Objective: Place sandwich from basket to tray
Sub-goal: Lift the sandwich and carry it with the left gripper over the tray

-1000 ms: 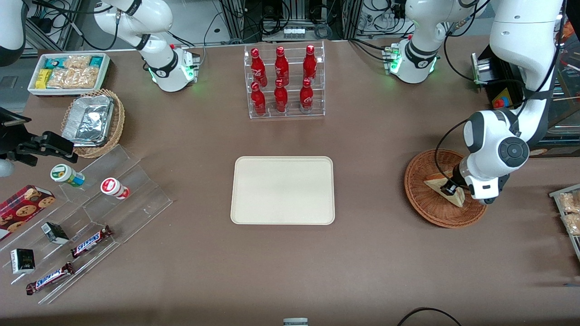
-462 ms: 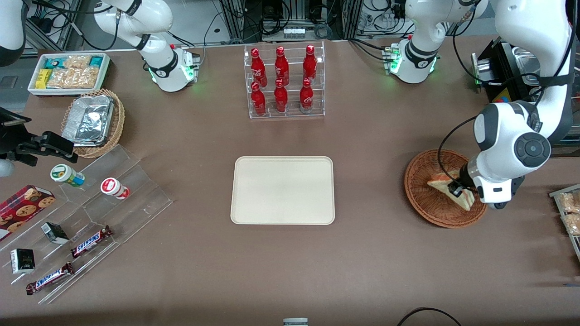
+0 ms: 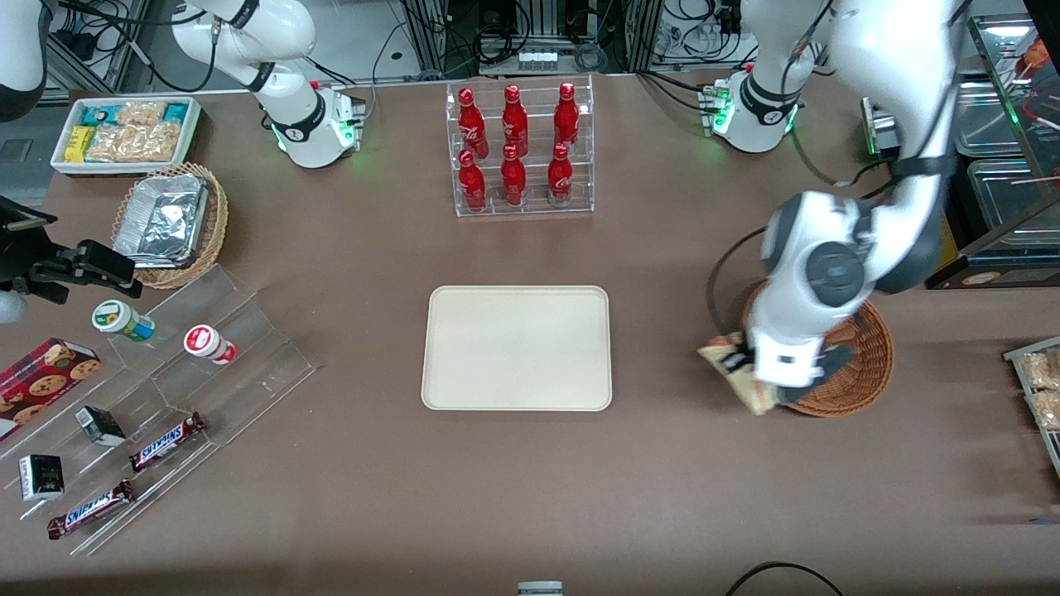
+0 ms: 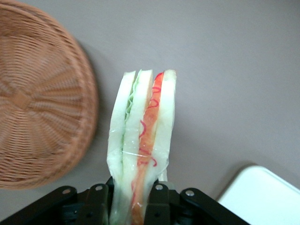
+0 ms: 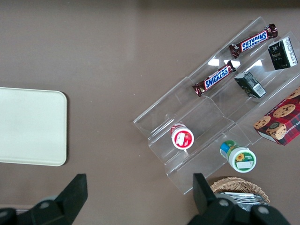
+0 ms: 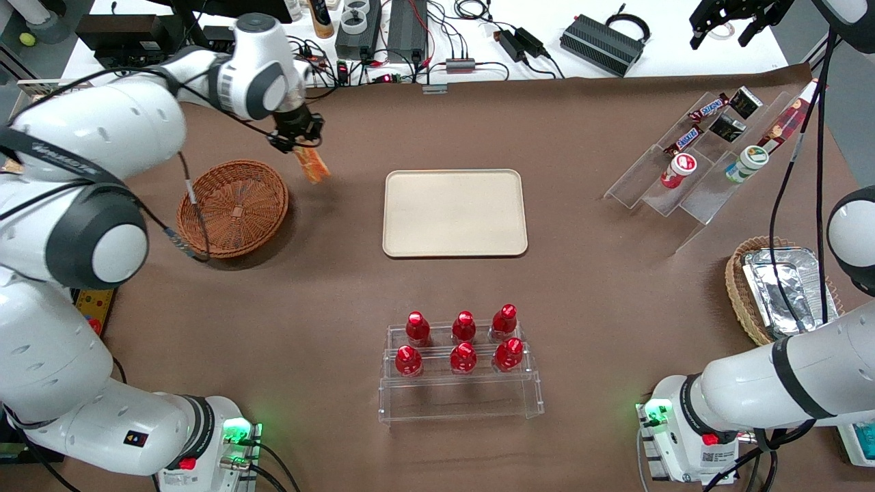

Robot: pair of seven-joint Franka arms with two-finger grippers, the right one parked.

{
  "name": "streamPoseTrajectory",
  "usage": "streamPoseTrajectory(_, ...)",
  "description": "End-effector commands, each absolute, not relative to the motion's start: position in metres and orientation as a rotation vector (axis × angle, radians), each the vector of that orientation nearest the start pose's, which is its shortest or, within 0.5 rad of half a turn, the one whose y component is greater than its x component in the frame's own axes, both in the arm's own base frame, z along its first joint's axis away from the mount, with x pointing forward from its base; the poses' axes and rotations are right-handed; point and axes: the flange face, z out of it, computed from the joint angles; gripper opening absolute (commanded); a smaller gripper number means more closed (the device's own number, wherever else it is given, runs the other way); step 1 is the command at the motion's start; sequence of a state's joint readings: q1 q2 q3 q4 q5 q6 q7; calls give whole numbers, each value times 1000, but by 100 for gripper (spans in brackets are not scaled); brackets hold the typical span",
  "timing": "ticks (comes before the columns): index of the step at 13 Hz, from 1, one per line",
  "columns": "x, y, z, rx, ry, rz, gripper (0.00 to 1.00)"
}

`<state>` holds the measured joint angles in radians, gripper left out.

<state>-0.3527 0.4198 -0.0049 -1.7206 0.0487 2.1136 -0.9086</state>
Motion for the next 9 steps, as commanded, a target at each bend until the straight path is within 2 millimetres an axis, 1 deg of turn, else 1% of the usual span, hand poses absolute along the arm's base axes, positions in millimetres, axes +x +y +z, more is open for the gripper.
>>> streamPoseTrajectory(1,614,-286,325,-3012,-668,21,24)
streamPoseTrajectory(2,605,-313,321,-3033,-602,25,24)
streamPoseTrajectory(3,599,-337,317,-3051,-535,28,24)
streamPoseTrajectory(4,594,-359,311,-3077,-418,32,26)
streamPoseTrajectory(5,588,-378,305,-3096,-324,41,25)
streamPoseTrajectory(7,572,-405,291,-3100,-225,59,25)
streamPoseTrajectory(9,560,-428,276,-3125,16,84,29)
